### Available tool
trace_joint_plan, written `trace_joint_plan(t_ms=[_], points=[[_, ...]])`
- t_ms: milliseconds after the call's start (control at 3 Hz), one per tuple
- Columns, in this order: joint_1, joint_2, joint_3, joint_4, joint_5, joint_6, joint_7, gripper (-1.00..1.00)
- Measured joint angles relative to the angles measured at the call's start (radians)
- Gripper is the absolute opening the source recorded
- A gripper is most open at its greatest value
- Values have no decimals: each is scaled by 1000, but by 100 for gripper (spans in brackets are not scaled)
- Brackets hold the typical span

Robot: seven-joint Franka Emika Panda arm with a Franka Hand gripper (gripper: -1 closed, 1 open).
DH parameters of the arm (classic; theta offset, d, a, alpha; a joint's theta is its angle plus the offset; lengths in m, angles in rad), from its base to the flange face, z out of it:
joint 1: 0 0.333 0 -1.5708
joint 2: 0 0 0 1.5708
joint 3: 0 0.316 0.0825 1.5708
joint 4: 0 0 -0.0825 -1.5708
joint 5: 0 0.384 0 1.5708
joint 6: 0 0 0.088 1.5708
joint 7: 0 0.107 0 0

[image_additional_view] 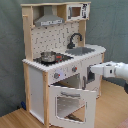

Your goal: Play with the kitchen

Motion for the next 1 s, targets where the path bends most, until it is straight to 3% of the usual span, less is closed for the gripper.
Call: trace_joint_plan(t_ms=[667, 1000], points=[[1, 2, -126, 4, 0, -7, -171, 100], [1, 0, -178, 32, 0, -59, -255, 100]])
